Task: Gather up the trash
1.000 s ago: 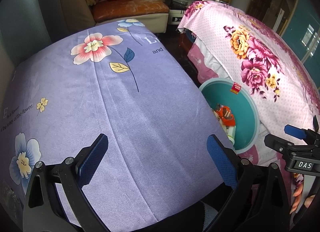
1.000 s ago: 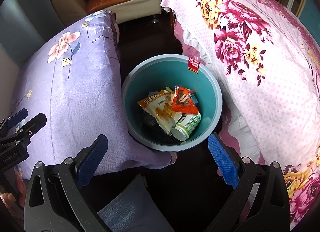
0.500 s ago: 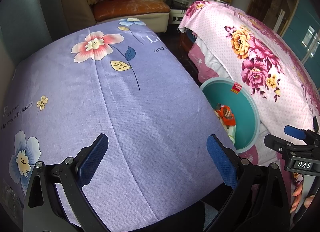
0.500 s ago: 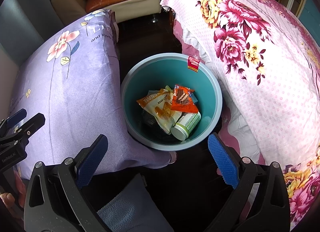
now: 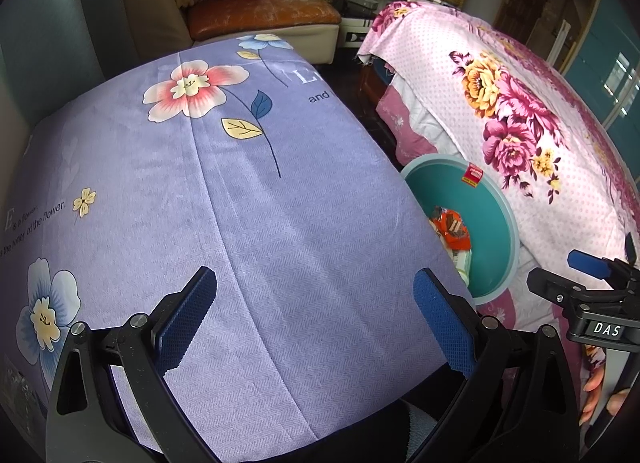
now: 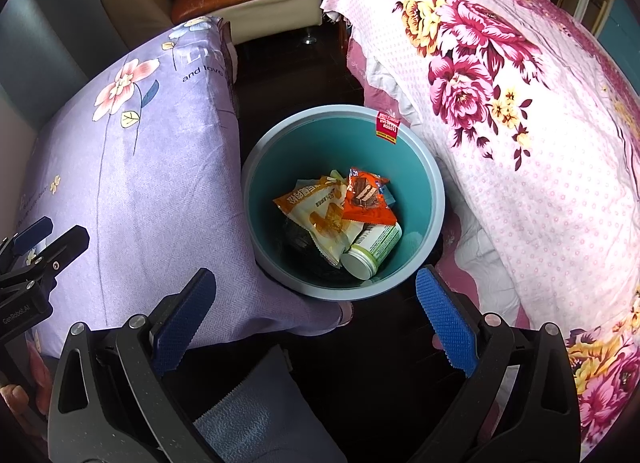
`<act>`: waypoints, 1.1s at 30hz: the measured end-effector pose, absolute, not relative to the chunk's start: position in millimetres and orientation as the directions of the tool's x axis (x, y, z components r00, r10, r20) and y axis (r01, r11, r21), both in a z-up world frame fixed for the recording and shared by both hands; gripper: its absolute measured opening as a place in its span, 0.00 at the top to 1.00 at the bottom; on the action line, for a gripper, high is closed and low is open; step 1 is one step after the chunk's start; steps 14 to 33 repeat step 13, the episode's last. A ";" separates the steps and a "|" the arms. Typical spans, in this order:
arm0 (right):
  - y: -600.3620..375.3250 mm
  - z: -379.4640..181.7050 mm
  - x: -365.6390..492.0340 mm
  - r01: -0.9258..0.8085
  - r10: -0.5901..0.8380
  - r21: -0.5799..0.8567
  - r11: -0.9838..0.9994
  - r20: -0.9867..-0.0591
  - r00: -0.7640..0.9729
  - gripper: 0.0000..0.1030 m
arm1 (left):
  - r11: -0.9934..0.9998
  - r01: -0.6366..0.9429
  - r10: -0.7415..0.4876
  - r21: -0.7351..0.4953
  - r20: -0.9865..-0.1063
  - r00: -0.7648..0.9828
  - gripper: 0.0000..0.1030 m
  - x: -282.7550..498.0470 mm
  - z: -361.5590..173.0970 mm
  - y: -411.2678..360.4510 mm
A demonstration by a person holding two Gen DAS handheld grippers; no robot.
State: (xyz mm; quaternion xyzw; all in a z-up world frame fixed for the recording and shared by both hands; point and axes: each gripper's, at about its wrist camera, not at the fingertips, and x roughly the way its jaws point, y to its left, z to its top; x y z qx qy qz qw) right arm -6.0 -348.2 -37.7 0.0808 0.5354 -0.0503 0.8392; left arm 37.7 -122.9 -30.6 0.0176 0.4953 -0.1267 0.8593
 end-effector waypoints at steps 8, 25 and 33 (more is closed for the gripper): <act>-348.8 -37.4 -6.0 0.171 -0.001 0.079 0.982 -0.906 0.423 0.07 | 0.971 0.219 -0.193 -0.098 -0.860 0.472 0.04 38.4 -33.7 -118.6; -350.1 -37.0 -5.9 0.169 -0.001 0.077 0.983 -0.907 0.421 0.07 | 0.974 0.203 -0.185 -0.098 -0.864 0.468 0.04 37.6 -35.4 -116.9; -350.1 -37.0 -5.9 0.169 -0.001 0.077 0.983 -0.907 0.421 0.07 | 0.974 0.203 -0.185 -0.098 -0.864 0.468 0.04 37.6 -35.4 -116.9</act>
